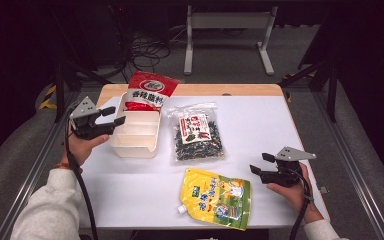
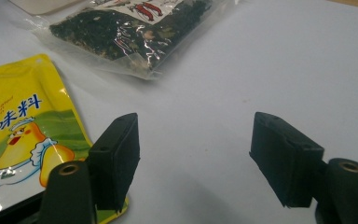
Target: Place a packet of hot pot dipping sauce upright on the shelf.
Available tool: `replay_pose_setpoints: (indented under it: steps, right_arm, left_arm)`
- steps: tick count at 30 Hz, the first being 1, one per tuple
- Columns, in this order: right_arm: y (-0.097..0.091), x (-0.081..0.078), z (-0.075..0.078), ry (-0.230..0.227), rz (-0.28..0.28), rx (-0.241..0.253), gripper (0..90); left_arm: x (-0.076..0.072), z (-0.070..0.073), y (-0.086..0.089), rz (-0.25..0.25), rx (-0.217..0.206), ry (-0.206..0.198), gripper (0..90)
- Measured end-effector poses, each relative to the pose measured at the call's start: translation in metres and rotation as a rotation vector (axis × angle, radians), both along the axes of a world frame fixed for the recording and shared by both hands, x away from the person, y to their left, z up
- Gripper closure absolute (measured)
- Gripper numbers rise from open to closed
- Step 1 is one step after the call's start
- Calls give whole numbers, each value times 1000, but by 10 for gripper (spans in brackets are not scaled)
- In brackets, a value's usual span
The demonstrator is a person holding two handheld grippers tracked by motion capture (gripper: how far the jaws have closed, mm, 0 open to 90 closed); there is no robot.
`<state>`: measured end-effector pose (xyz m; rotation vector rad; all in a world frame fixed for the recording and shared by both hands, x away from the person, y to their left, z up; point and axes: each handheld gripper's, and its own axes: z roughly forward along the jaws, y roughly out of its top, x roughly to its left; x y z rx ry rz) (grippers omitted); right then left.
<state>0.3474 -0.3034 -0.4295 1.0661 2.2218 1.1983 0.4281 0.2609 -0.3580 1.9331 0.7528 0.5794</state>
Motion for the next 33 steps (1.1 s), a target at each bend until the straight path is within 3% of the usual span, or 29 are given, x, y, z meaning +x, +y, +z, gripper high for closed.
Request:
replay_pose_setpoints:
  steps: [2, 3, 4, 7, 10, 12, 14, 16, 18, 24, 28, 30, 33]
  right_arm:
    - [2, 5, 2, -4, 10, 6, 349]
    - [2, 5, 2, -4, 10, 6, 349]
    - [3, 7, 3, -4, 13, 10, 350]
    - [5, 14, 2, 2, 22, 10, 356]
    - [7, 19, 1, 10, 32, 13, 359]
    - [9, 21, 2, 9, 37, 18, 359]
    - [10, 22, 3, 10, 38, 17, 359]
    - [13, 24, 3, 10, 47, 21, 361]
    - [14, 26, 3, 11, 54, 23, 365]
    - [16, 32, 4, 11, 81, 34, 408]
    - [21, 35, 5, 8, 94, 31, 401]
    - [22, 36, 4, 11, 95, 29, 379]
    - [25, 39, 4, 13, 91, 30, 341]
  left_arm:
    - [-22, -2, -1, -14, -10, -8, 386]
    - [-22, -2, -1, -14, -10, -8, 372]
    - [-33, -6, -2, -17, -7, -12, 372]
    - [-55, -17, -4, -39, -14, -2, 337]
    - [-68, -29, -7, -55, 6, 28, 313]
    - [-71, -34, -8, -61, 8, 36, 293]
    - [-76, -44, -9, -72, 34, 60, 276]
    - [-81, -57, -7, -69, 27, 92, 243]
    - [-86, -64, -6, -61, 38, 101, 203]
    - [-96, -74, -5, -53, 5, 105, 128]
    - [-100, -81, -8, -57, -14, 125, 127]
    - [-102, -83, -12, -66, -9, 131, 127]
    - [-105, -87, -20, -26, 36, 144, 106]
